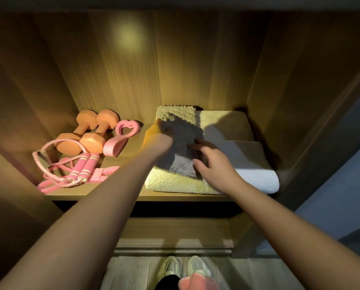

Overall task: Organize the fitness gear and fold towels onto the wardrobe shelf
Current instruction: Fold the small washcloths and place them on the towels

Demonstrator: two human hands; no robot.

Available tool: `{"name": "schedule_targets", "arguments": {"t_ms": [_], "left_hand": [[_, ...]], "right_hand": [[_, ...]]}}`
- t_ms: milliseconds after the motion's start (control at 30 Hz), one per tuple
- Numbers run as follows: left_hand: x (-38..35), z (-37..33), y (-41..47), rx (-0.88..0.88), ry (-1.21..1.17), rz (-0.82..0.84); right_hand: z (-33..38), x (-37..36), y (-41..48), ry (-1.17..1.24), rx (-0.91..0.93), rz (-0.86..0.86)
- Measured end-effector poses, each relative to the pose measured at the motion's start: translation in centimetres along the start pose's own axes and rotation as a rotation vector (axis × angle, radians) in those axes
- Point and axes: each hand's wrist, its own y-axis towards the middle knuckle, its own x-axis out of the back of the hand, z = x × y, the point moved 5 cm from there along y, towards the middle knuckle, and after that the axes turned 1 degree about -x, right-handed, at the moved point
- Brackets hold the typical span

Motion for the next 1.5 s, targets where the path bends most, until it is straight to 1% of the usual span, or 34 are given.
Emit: {"name": "schedule_targets", "arguments": {"t_ms": [67, 167, 233, 300, 367, 467, 567, 767, 833, 900, 1000, 1067, 1133, 1200, 1233, 1300, 1367, 1433, 1500], "left_hand": [[0.7, -0.3, -1.8, -0.102, -0.044, 0.003], [2.6, -1.5, -6.7, -0.331, -0.087, 0.003], [4.1, -1.4, -9.9, -0.413, -0.144, -0.039], [5.5, -0.8, -13.2, -0.487, -0.178, -0.111], [6.4, 0.1, -16.2, -0.541, -0.199, -0.152], [7.5, 1.5, -20.3, -0.606, -0.211, -0.19], [8.3, 2.5, -23.8, -0.683, -0.21, -0.246], [9.0, 4.2, -28.3, -0.696, -0.172, -0.364], [9.2, 4.4, -29.3, -0.728, -0.152, -0.392], [9.3, 4.2, -30.0, -0.783, -0.127, -0.394], [10.0, 4.0, -30.7, -0.918, -0.023, -0.427], [10.5, 4.2, -30.8, -1.013, 0.093, -0.47], [10.4, 4.5, -30.9, -1.05, 0.136, -0.448], [9.8, 5.1, -30.9, -0.997, 0.115, -0.383], [9.5, 5.4, -30.8, -0.931, 0.095, -0.349], [8.9, 6.1, -30.4, -0.743, 0.022, -0.278], [8.2, 6.8, -29.7, -0.538, -0.107, -0.176], [7.2, 7.6, -29.1, -0.311, -0.278, -0.013], [5.7, 8.5, -28.9, -0.074, -0.489, 0.219]], "right_hand": [[0.7, 2.1, -1.5, 0.089, -0.009, -0.107], [2.7, 5.0, -4.7, 0.199, 0.043, -0.221], [4.2, 5.7, -7.3, 0.207, 0.091, -0.22], [5.3, 5.4, -10.2, 0.228, 0.123, -0.174], [6.3, 4.6, -13.4, 0.268, 0.159, -0.148], [7.7, 3.6, -17.9, 0.344, 0.225, -0.168], [8.6, 2.8, -21.1, 0.382, 0.245, -0.157], [10.3, 2.9, -25.5, 0.37, 0.321, -0.204], [10.6, 2.7, -26.2, 0.325, 0.311, -0.14], [11.2, 2.4, -26.6, 0.293, 0.319, -0.026], [11.9, 2.2, -26.7, 0.206, 0.369, 0.128], [11.3, 2.5, -26.5, 0.151, 0.32, 0.176], [10.6, 2.6, -26.3, 0.16, 0.264, 0.208], [10.2, 2.3, -26.3, 0.156, 0.237, 0.237], [10.0, 2.0, -26.3, 0.166, 0.219, 0.251], [9.4, 1.6, -26.3, 0.219, 0.178, 0.269], [8.6, 1.5, -26.2, 0.3, 0.121, 0.274], [7.9, 1.4, -26.1, 0.415, 0.056, 0.238], [7.6, 1.2, -26.2, 0.604, -0.036, 0.172]]}}
